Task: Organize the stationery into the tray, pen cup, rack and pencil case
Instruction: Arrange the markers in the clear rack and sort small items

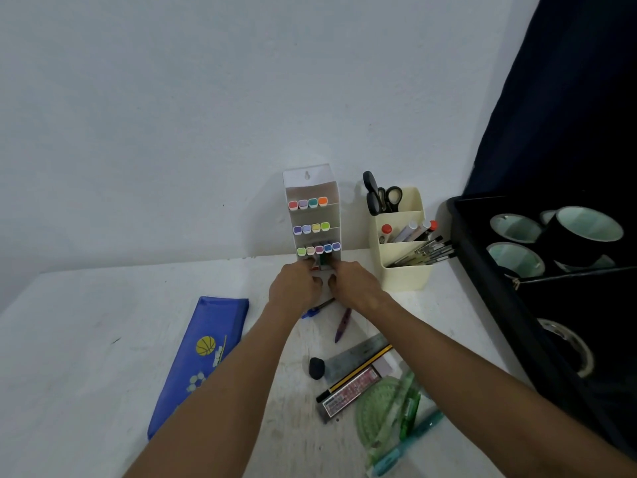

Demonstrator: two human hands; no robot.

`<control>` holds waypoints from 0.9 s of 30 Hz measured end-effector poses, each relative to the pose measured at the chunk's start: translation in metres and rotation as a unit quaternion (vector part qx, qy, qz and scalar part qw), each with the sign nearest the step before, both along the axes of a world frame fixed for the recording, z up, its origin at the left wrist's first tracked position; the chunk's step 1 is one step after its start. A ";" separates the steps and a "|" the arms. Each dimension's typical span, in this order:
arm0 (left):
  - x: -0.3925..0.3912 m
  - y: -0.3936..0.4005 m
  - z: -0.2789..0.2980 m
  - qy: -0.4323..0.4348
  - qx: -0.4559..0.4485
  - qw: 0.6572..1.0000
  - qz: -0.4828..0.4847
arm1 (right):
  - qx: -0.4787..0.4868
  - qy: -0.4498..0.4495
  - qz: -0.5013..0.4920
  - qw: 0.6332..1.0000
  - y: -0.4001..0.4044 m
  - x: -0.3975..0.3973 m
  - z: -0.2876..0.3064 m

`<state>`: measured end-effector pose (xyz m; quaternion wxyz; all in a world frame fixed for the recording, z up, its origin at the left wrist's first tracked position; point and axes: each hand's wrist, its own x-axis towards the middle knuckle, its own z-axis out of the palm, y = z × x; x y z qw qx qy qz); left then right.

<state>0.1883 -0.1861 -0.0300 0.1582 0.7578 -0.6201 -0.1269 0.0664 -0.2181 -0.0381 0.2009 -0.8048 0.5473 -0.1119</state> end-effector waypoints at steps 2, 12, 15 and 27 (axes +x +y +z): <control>0.000 -0.001 0.002 0.002 0.030 1.000 -0.001 | 0.014 0.022 0.004 1.000 -0.002 0.000 0.001; -0.004 0.006 0.009 0.023 0.062 0.997 -0.024 | 0.059 0.054 0.017 0.997 -0.004 0.004 0.009; -0.003 0.014 0.008 0.026 0.037 0.999 -0.026 | 0.043 0.028 0.023 0.998 0.002 -0.001 0.008; -0.013 0.024 0.003 -0.002 0.030 0.999 -0.027 | 0.046 0.027 0.038 0.998 0.003 -0.007 0.012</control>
